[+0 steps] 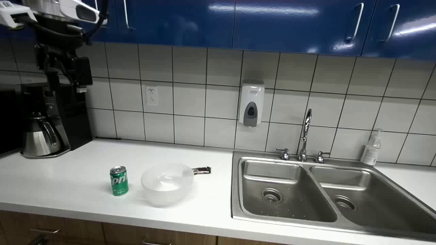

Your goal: Put the green can inside the plastic bowl

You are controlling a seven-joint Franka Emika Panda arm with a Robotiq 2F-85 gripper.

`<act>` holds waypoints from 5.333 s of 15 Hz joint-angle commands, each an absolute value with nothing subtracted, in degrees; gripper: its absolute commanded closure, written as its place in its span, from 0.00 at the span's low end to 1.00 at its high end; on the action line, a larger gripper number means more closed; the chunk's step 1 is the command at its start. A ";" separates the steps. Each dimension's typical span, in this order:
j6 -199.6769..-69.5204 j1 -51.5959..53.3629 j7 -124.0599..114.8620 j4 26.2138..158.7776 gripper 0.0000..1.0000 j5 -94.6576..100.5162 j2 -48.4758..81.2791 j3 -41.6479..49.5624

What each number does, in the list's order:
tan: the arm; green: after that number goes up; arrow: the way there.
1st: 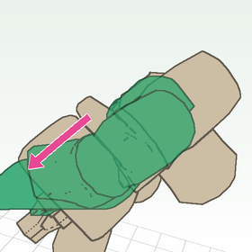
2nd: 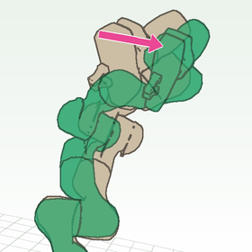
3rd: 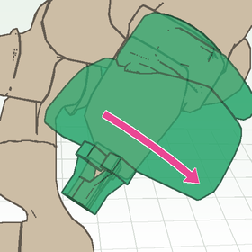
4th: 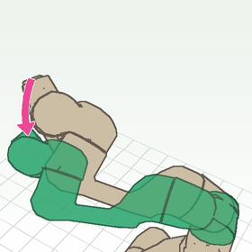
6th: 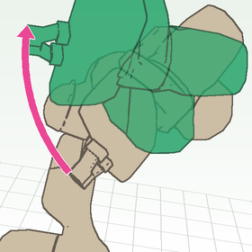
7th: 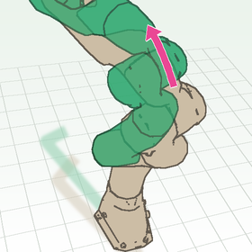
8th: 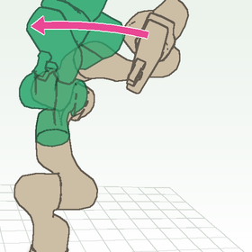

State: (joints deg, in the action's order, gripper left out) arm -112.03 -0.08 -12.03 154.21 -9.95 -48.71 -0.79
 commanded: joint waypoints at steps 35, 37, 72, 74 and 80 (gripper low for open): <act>-150.28 1.11 -12.34 154.85 0.00 -5.77 -12.53 -8.68; -150.92 0.94 -12.88 153.07 0.00 -4.43 -8.90 -8.62; -150.13 4.12 -9.62 127.46 0.00 -1.43 26.43 -3.15; -150.20 4.01 -9.40 127.28 0.00 -1.66 27.05 -3.26; -150.22 3.90 -9.18 127.37 0.00 -2.13 28.17 -3.54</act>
